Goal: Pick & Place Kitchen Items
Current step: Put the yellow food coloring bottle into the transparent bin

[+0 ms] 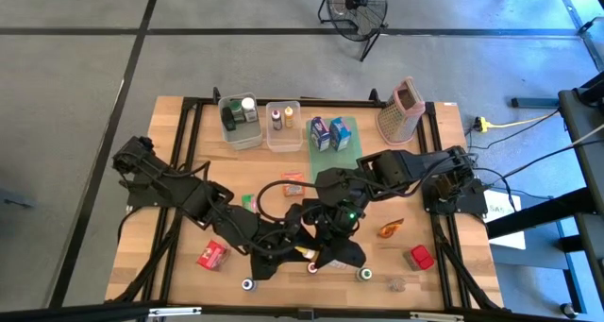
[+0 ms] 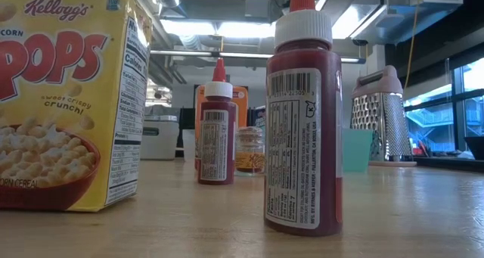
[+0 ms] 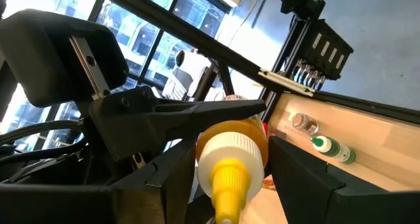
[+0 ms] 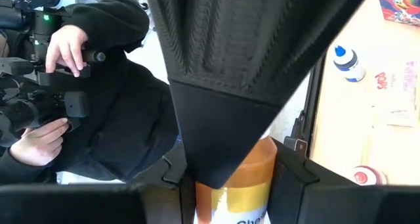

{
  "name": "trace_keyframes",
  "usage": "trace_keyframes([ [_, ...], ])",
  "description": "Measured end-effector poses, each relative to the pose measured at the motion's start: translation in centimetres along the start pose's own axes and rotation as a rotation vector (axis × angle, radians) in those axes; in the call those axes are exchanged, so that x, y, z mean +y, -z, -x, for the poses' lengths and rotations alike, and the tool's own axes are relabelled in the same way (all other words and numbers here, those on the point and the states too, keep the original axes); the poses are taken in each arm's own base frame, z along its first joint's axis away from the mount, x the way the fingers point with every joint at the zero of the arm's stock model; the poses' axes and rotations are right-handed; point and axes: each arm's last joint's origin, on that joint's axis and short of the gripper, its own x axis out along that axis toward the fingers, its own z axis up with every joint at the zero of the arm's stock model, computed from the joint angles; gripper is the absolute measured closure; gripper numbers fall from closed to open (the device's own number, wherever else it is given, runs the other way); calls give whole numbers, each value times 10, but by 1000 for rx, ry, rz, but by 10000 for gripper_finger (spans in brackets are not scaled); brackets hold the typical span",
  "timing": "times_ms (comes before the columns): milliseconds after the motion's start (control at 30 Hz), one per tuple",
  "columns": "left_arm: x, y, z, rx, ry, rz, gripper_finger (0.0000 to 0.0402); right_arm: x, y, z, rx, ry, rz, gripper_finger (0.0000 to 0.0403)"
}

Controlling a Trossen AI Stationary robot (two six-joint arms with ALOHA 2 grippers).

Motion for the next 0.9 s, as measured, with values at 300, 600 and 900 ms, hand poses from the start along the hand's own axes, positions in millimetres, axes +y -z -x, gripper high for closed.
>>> trace_keyframes([
  [300, 2, -1, -1, -29, -7, 31, 217, 0, 0, 0, 0, -5, 6, 274],
  [600, 4, 1, -2, -27, -12, 60, 233, 0, 0, 1, 0, -3, 18, 274],
  [900, 4, 2, -2, -20, -12, 61, 256, -2, -1, 2, -3, 0, 30, 274],
])
